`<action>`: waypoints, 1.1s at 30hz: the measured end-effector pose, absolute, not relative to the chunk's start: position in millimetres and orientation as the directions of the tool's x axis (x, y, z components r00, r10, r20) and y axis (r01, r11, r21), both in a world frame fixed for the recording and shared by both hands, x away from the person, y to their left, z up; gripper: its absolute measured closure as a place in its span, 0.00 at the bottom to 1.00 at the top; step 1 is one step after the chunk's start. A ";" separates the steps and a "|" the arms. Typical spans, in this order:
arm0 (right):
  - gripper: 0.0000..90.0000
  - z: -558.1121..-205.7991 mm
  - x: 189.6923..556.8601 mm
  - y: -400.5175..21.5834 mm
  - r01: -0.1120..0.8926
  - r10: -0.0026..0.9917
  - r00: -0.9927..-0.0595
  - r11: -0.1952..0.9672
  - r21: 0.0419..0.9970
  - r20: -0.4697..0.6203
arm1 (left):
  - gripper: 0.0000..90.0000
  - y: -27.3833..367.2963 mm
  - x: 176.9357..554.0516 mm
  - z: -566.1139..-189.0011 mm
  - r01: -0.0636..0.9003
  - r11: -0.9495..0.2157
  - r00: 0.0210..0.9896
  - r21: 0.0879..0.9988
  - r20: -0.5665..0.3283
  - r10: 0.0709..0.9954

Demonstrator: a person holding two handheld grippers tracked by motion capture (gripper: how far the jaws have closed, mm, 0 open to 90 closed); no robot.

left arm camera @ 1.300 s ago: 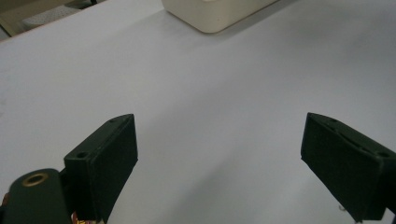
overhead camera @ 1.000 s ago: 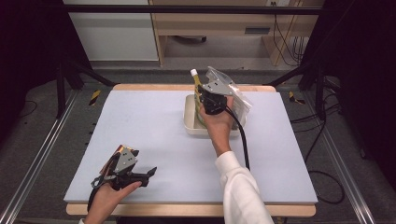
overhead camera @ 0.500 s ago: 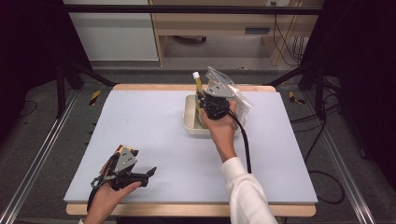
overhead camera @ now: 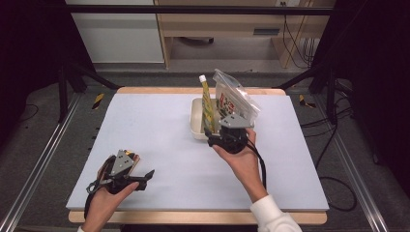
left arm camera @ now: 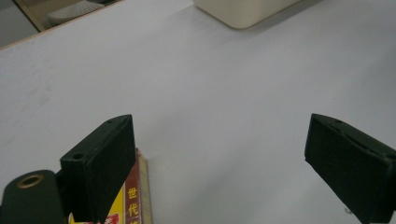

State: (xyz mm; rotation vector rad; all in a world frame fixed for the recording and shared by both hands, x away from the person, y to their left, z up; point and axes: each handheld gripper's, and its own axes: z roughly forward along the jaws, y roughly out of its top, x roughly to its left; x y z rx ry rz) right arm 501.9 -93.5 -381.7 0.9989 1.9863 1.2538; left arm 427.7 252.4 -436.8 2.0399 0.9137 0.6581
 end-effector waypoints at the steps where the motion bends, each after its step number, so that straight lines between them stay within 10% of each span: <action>1: 0.32 -386.5 498.3 -95.7 0.294 0.828 -0.556 0.282 0.913 -0.077 | 0.09 254.5 428.1 -436.6 0.382 -0.424 0.598 0.821 0.131 0.791; 12: 0.14 -421.2 469.6 -128.4 0.399 0.802 -0.597 0.318 0.860 -0.019 | 0.10 259.0 436.9 -428.5 0.452 -0.495 0.584 0.742 0.173 0.793; 33: 0.13 -437.6 445.6 -154.4 0.410 0.801 -0.596 0.354 0.841 -0.047 | 0.10 276.7 462.1 -410.2 0.702 -0.606 0.592 0.374 0.167 0.789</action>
